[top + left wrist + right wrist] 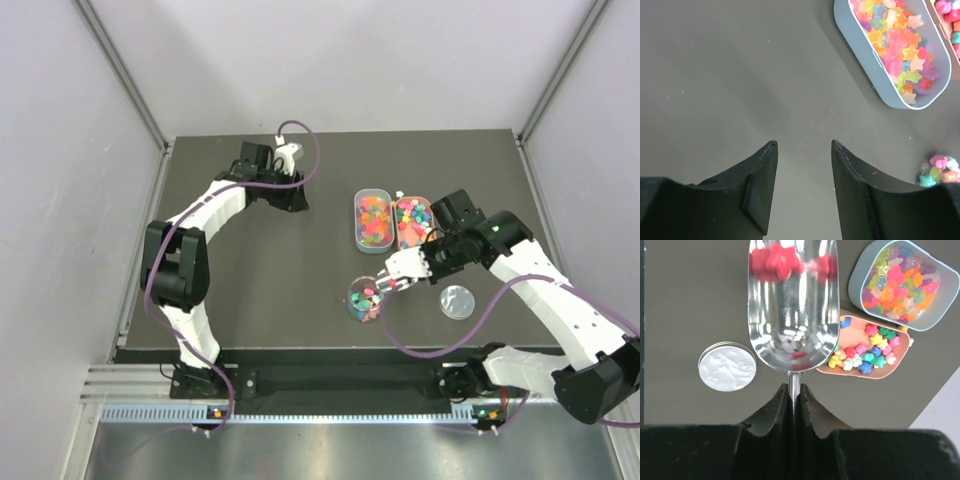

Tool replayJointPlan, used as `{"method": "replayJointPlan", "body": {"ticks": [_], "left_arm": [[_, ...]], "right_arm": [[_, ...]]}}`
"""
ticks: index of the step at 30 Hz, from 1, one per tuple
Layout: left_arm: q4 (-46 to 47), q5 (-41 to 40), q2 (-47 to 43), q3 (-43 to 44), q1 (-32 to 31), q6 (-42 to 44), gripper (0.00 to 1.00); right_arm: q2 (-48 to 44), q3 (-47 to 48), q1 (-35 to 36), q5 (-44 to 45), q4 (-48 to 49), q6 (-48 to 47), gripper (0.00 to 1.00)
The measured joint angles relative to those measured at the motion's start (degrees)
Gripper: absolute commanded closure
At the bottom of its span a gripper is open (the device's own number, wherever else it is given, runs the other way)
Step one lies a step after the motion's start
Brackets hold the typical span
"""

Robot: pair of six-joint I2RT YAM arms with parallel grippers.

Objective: Pack the candies
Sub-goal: Place the fake candies in the packing bottle, then scoop the fake candies from the storage box.

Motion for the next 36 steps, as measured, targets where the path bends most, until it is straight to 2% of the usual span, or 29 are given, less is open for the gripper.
{"method": "replayJointPlan", "body": {"ticks": [9,14,19,24,29,36], "left_arm": [[0.35,0.02,-2.47,-1.68,0.02,0.00,0.48],[-1.07,0.02,-3.63,-1.27,0.02,0.04,0.48],[-3.39,0.70,-3.43,2.03,0.02,-0.15,0.48],[-3.89,1.44,1.33,11.87,-0.04,-0.96,0.48],[-3.26,1.57,11.02,24.50,-0.44,-3.04,0.48],[-1.40,-0.17,21.62,33.14,-2.29,-4.61,0.48]], "right_arm": [[2.01,3.17,1.09,3.54,-0.68,0.74,1.00],[1.97,3.45,1.03,4.57,1.51,7.23,1.00],[4.17,1.90,0.96,4.87,10.71,24.30,1.00],[18.32,13.35,-0.04,6.27,14.78,43.25,1.00],[29.38,26.93,-2.36,7.15,14.64,58.86,1.00],[30.91,29.11,-5.46,7.41,9.60,73.72,1.00]]}}
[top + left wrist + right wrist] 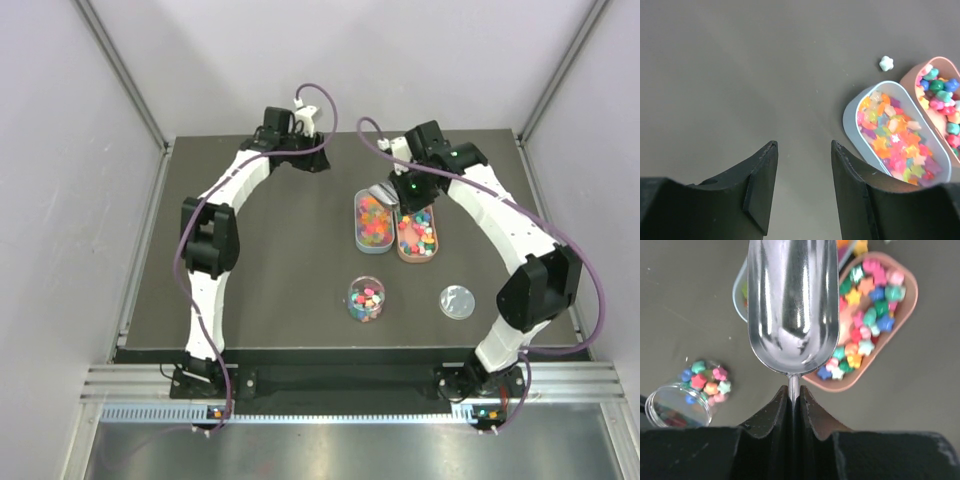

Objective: Pack the candies
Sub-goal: Scoop the fake candies from the storage box.

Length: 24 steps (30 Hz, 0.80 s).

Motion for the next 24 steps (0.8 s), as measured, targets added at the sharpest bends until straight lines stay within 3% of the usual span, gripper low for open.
{"method": "replayJointPlan", "body": {"ticks": [6,15,24], "left_arm": [[0.72,-1.64,4.17,2.91,-2.95,-0.24,0.47],[7.69,-5.09,6.40,5.79,-5.27,-0.15,0.45],[11.67,-7.80,13.05,8.59,-5.53,-0.20,0.45]], "right_arm": [[0.00,0.02,-1.92,-1.20,-5.51,7.80,1.00],[3.45,2.93,-0.20,-11.04,-7.98,15.63,1.00],[5.46,-2.40,-0.07,-11.85,-10.03,20.22,1.00]]}}
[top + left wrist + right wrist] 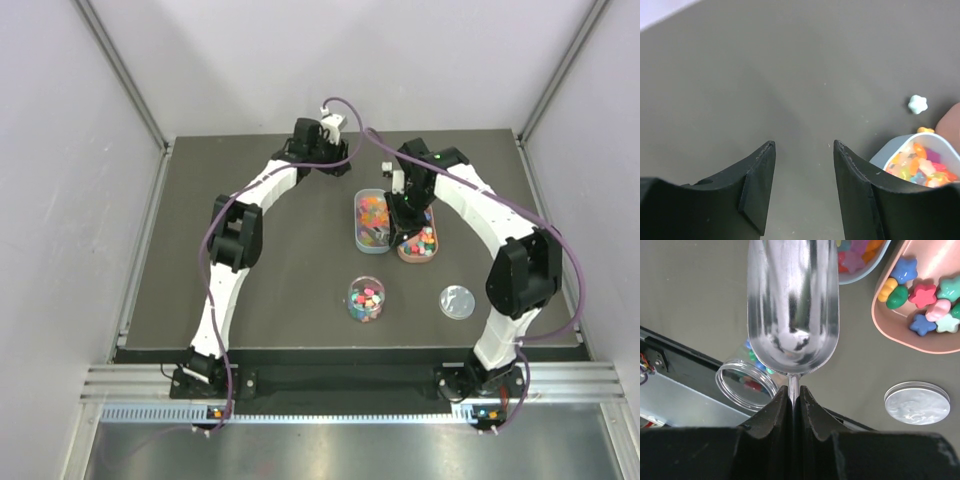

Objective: Pack the candies
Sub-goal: Scoop the fake candies from the storage box.

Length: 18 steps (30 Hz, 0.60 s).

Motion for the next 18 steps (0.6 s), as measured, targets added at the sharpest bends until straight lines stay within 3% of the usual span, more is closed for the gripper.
{"method": "replayJointPlan", "body": {"ticks": [18], "left_arm": [[6.21,0.09,3.63,2.45,-3.06,-1.75,0.43]], "right_arm": [[6.29,-0.72,0.13,1.36,0.07,2.51,1.00]]}}
